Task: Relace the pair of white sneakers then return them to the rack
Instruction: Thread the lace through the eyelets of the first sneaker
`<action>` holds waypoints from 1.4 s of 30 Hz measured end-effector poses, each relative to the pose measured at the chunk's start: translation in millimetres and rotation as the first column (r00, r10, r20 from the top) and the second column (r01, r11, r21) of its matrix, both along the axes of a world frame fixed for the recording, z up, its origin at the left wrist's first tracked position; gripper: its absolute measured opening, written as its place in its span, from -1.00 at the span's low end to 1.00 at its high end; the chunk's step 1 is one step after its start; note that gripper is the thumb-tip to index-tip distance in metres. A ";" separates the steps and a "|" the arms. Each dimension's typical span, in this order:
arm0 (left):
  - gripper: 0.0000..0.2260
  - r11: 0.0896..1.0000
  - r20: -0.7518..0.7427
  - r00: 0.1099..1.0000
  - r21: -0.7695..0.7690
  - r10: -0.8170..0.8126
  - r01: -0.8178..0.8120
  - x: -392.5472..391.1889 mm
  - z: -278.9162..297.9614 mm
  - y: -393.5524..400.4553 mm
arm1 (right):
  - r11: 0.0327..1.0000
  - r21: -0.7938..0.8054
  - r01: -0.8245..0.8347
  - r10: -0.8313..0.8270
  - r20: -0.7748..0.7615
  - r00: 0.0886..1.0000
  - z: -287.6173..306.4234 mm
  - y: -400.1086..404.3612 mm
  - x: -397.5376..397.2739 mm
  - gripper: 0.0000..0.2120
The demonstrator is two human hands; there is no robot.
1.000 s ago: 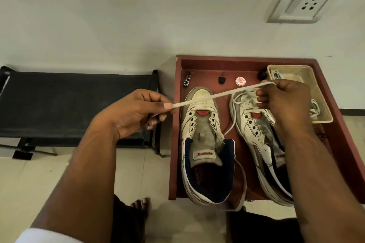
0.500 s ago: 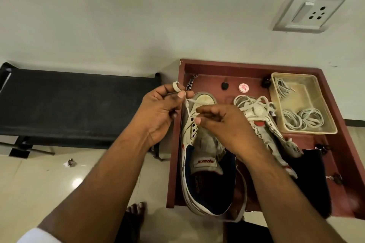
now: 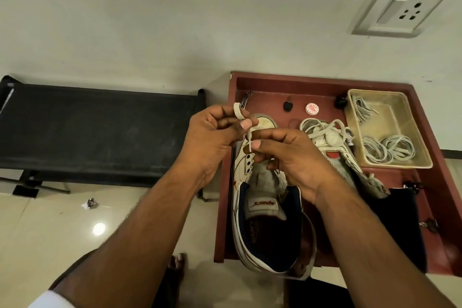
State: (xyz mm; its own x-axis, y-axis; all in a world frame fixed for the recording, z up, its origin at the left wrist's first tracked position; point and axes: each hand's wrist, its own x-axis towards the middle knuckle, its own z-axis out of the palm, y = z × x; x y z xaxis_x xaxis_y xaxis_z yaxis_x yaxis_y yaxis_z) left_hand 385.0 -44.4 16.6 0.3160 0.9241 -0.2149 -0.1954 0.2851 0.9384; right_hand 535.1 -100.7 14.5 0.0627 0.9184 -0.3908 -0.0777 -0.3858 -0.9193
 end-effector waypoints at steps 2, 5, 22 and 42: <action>-0.85 1.000 0.004 1.000 0.014 -0.003 0.003 1.9 -1.5 -1.6 | 1.000 0.030 0.005 -0.006 0.028 1.000 -1.3 0.1 -2.8 -0.95; -0.75 0.999 -0.035 0.999 0.026 -0.020 0.021 1.7 -3.0 -1.4 | 0.994 0.092 0.058 -0.062 0.045 0.997 -5.2 1.0 -2.9 -0.96; -0.95 0.994 -0.516 0.857 -0.094 0.003 -0.060 -1.6 -32.3 -0.1 | 0.975 -0.027 -0.222 0.158 0.785 0.599 -35.3 10.3 8.3 -0.81; -0.92 0.998 -0.615 0.787 0.047 0.061 -0.041 2.3 -44.0 1.9 | 0.977 0.021 -0.212 0.121 0.765 0.632 -49.8 12.1 8.1 -0.71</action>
